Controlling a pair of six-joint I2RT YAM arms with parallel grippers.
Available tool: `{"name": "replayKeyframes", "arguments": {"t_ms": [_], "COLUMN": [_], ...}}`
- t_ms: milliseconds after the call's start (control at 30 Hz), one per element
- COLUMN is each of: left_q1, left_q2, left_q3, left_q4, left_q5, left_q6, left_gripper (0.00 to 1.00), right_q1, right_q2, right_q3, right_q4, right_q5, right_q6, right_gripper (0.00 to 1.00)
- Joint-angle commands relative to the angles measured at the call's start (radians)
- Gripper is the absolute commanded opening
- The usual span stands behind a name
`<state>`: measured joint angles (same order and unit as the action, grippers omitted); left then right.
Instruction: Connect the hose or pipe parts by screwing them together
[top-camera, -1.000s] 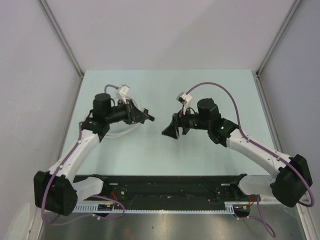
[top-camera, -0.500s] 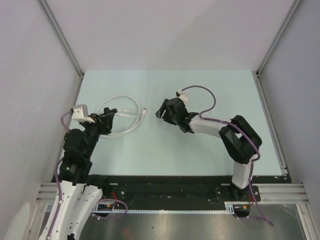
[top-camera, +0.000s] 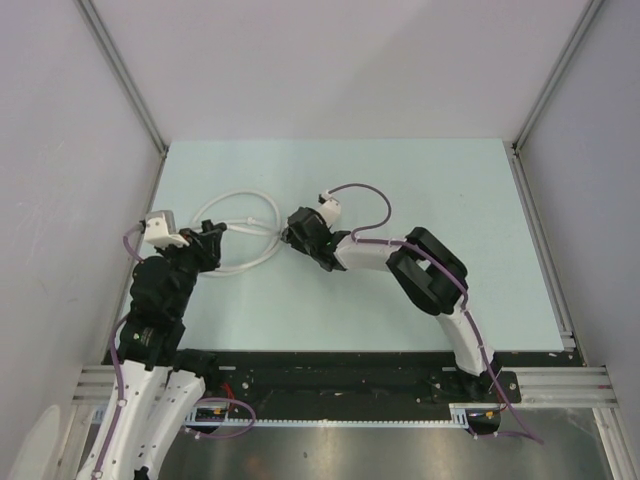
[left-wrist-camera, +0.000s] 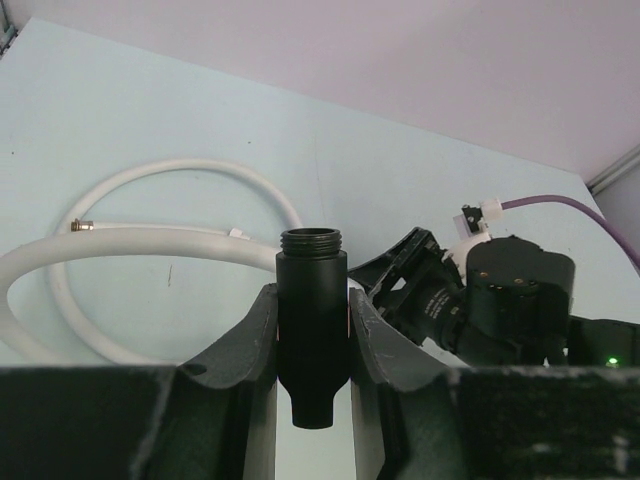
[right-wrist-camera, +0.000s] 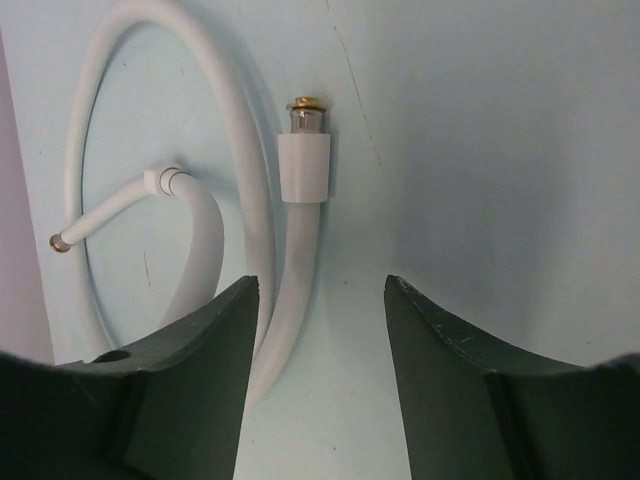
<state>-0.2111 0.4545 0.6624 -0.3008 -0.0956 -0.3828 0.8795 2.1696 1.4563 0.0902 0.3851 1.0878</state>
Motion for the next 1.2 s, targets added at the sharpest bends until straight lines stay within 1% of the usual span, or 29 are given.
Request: {"name": "replayKeyframes", "arguments": {"t_ms": [0, 67, 200, 233, 267, 333, 367, 400, 433, 467, 500, 533, 600, 633, 733, 767, 800, 867, 900, 967, 1000, 1033, 1100, 1133, 1167], "left_q1": [-0.005, -0.005, -0.005, -0.005, -0.005, -0.005, -0.005, -0.005, -0.005, -0.005, -0.005, -0.005, -0.005, -0.005, -0.005, -0.005, -0.005, -0.005, -0.005, -0.005, -0.005, -0.005, -0.005, -0.005, -0.005], "left_q2": [-0.019, -0.019, -0.020, -0.022, -0.022, -0.022, -0.022, -0.022, -0.023, -0.023, -0.023, -0.025, -0.023, -0.023, -0.020, -0.020, -0.017, -0.016, -0.017, -0.013, -0.016, -0.016, -0.016, -0.014, -0.013], "left_q3": [0.020, 0.022, 0.022, 0.023, 0.023, 0.023, 0.023, 0.023, 0.023, 0.023, 0.023, 0.022, 0.023, 0.023, 0.022, 0.022, 0.022, 0.020, 0.022, 0.022, 0.022, 0.022, 0.020, 0.020, 0.020], "left_q4": [0.040, 0.039, 0.038, 0.037, 0.035, 0.035, 0.035, 0.035, 0.035, 0.035, 0.034, 0.034, 0.034, 0.035, 0.035, 0.032, 0.032, 0.032, 0.032, 0.034, 0.034, 0.032, 0.032, 0.034, 0.032], "left_q5": [-0.033, -0.032, -0.038, -0.036, -0.036, -0.039, -0.039, -0.041, -0.041, -0.042, -0.042, -0.044, -0.046, -0.046, -0.041, -0.042, -0.046, -0.047, -0.043, -0.041, -0.041, -0.041, -0.038, -0.036, -0.038], "left_q6": [0.010, 0.009, 0.009, 0.010, 0.010, 0.010, 0.009, 0.009, 0.010, 0.012, 0.012, 0.012, 0.012, 0.012, 0.012, 0.013, 0.013, 0.013, 0.013, 0.013, 0.013, 0.013, 0.013, 0.013, 0.013], "left_gripper": [0.00, 0.00, 0.00, 0.00, 0.00, 0.00, 0.00, 0.00, 0.00, 0.00, 0.00, 0.00, 0.00, 0.00, 0.00, 0.00, 0.00, 0.00, 0.00, 0.00, 0.00, 0.00, 0.00, 0.00, 0.00], "right_q1": [0.033, 0.042, 0.072, 0.075, 0.079, 0.085, 0.085, 0.087, 0.091, 0.092, 0.093, 0.093, 0.090, 0.085, 0.033, -0.009, -0.036, -0.080, -0.129, -0.177, -0.224, -0.253, -0.309, -0.376, -0.407], "right_q2": [0.068, 0.081, 0.119, 0.145, 0.165, 0.215, 0.228, 0.237, 0.245, 0.246, 0.242, 0.239, 0.214, 0.202, 0.116, 0.090, 0.026, -0.033, -0.094, -0.155, -0.187, -0.247, -0.307, -0.374, -0.405], "right_q3": [0.091, 0.110, 0.128, 0.171, 0.203, 0.260, 0.306, 0.323, 0.328, 0.323, 0.320, 0.314, 0.271, 0.248, 0.126, 0.090, 0.017, -0.025, -0.030, -0.039, -0.039, -0.040, -0.040, -0.040, -0.040], "right_q4": [-0.024, -0.038, -0.066, -0.081, -0.160, -0.222, -0.278, -0.305, -0.316, -0.325, -0.329, -0.336, -0.330, -0.305, -0.204, -0.172, -0.135, -0.101, -0.104, -0.135, -0.139, -0.154, -0.176, -0.188, -0.190], "right_q5": [0.051, 0.038, 0.037, 0.032, 0.032, 0.029, 0.029, 0.031, 0.040, 0.047, 0.055, 0.072, 0.099, 0.106, 0.094, 0.083, 0.068, 0.064, 0.080, 0.103, 0.118, 0.130, 0.173, 0.179, 0.189], "right_q6": [0.053, 0.072, 0.175, 0.182, 0.187, 0.192, 0.198, 0.201, 0.202, 0.201, 0.201, 0.193, 0.176, 0.152, 0.097, 0.051, 0.023, -0.091, -0.136, -0.231, -0.343, -0.388, -0.498, -0.535, -0.566], "right_gripper": [0.56, 0.55, 0.54, 0.54, 0.54, 0.54, 0.54, 0.52, 0.49, 0.41, 0.36, 0.28, 0.20, 0.13, 0.00, 0.00, 0.00, 0.00, 0.00, 0.00, 0.00, 0.00, 0.00, 0.00, 0.00]}}
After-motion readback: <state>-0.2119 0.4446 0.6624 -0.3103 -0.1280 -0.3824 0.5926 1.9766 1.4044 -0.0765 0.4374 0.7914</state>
